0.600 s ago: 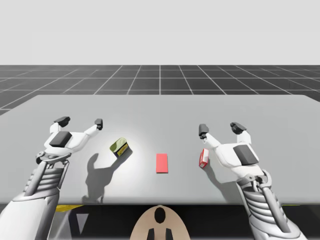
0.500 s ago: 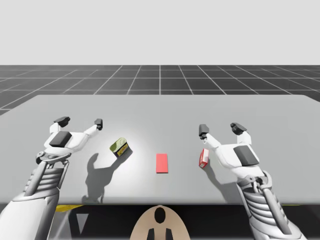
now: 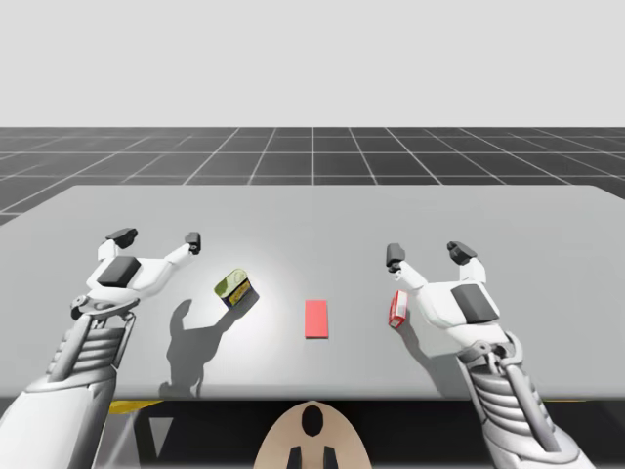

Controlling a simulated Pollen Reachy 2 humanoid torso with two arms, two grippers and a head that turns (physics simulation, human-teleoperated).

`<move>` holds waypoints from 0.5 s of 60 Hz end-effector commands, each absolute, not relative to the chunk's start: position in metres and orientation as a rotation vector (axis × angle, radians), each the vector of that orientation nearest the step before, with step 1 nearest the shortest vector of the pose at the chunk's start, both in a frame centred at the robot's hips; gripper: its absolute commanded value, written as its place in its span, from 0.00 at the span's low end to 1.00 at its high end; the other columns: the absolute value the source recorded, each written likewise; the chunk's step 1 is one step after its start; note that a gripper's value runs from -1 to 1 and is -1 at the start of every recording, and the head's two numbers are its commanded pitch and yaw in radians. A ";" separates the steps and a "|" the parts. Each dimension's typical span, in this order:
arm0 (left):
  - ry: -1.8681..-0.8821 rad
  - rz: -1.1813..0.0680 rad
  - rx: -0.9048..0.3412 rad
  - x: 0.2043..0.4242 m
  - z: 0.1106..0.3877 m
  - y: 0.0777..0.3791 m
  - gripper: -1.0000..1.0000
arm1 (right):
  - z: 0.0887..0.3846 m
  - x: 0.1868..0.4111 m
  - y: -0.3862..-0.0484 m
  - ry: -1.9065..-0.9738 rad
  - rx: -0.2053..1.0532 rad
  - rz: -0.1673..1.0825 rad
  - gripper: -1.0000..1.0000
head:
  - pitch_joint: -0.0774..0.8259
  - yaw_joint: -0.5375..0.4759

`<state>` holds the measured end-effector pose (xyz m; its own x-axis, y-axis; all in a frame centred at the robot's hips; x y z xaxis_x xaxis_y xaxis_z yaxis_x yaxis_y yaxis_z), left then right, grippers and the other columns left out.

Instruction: Look at the card. If it is red, pick the object on the left. If it is green, pick the object on the right.

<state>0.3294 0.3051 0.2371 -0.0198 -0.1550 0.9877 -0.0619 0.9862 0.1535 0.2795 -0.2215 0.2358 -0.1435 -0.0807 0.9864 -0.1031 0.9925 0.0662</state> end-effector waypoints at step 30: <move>-1.594 -0.086 0.172 0.330 0.238 0.305 0.00 | 0.236 0.278 -0.216 -1.732 0.140 0.013 0.00 | 0.91 0.51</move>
